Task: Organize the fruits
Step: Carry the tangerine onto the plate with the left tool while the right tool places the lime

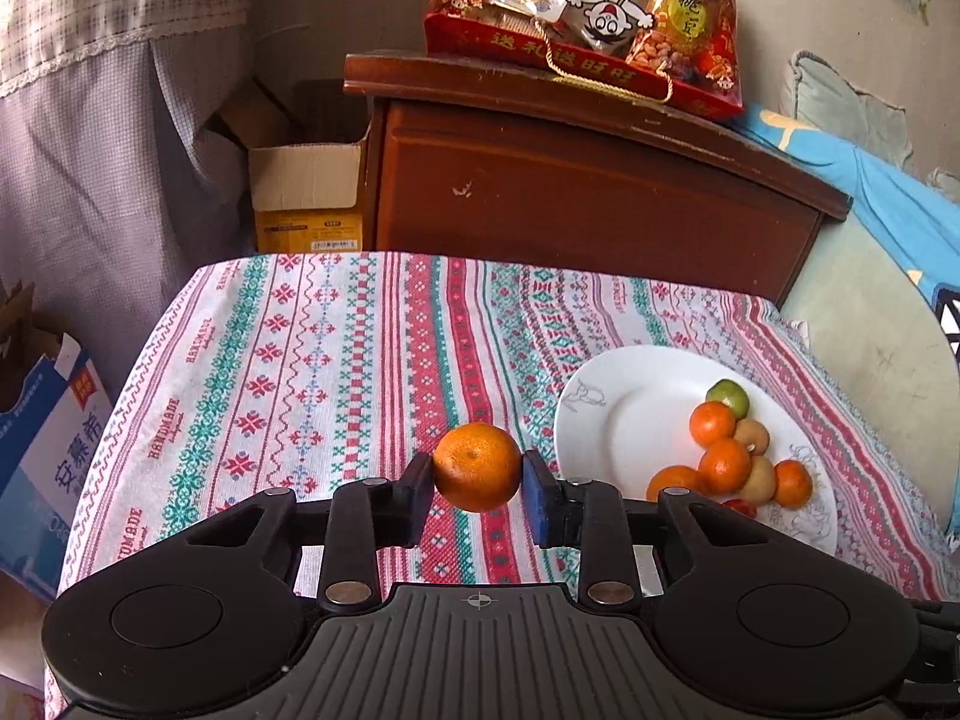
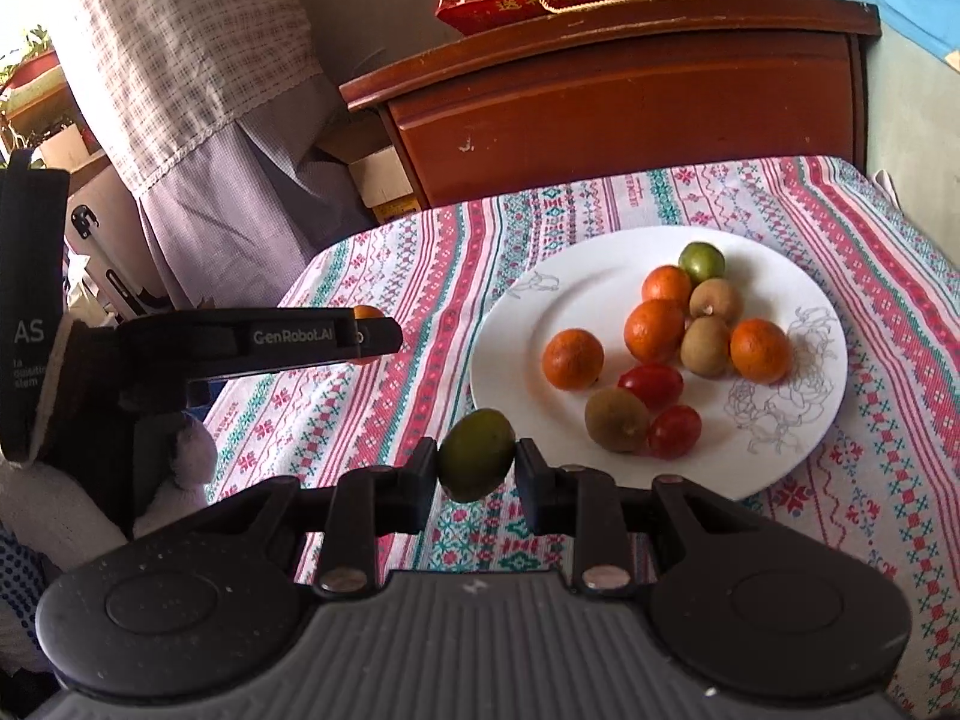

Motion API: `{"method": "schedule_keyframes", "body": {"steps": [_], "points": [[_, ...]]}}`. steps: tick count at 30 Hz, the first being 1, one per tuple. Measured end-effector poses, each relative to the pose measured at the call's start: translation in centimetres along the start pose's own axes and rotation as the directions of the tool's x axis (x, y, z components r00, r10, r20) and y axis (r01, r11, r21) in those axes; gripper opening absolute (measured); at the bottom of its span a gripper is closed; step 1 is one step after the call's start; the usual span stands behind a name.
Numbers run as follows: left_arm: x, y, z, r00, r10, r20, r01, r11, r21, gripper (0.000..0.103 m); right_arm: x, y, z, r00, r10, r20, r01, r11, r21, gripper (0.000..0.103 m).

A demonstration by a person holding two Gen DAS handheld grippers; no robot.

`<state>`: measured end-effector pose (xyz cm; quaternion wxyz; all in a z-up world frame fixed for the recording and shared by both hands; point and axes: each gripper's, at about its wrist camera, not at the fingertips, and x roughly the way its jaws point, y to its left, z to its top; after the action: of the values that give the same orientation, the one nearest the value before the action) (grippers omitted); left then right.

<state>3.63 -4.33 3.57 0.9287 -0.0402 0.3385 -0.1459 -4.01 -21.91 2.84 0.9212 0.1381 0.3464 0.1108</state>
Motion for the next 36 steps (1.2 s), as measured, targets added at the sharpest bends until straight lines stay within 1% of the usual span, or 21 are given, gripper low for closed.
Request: {"method": "schedule_keyframes", "body": {"steps": [7,13,16,23,30,36], "points": [[-0.6,-1.0,1.5,0.999,-0.032,0.040,0.033,0.999,-0.009,0.029,-0.9,-1.5,2.6,0.995,-0.036,0.095,0.032,0.999,0.036,0.028],[0.3,-2.1,1.9,0.998,-0.057,0.033,0.058,0.998,-0.016,0.029,-0.4,-3.5,4.4,0.987,-0.075,0.145,0.062,0.994,0.089,0.028],[0.9,-2.4,1.9,0.998,-0.064,0.027,0.064,0.998,-0.021,0.029,0.1,-4.4,4.8,0.987,-0.069,0.146,0.050,0.990,0.129,0.028],[2.5,-3.2,1.4,0.998,-0.070,-0.008,0.069,0.997,-0.026,0.029,1.2,-5.1,5.1,0.989,-0.068,0.134,0.045,0.985,0.165,0.028],[3.4,-3.7,1.2,0.997,-0.073,-0.024,0.072,0.997,-0.024,0.029,2.0,-5.5,5.2,0.989,-0.072,0.128,0.049,0.983,0.176,0.028],[4.2,-4.0,0.8,0.996,-0.075,-0.058,0.074,0.997,-0.017,0.029,2.8,-5.8,5.3,0.991,-0.079,0.111,0.057,0.980,0.189,0.028]]}}
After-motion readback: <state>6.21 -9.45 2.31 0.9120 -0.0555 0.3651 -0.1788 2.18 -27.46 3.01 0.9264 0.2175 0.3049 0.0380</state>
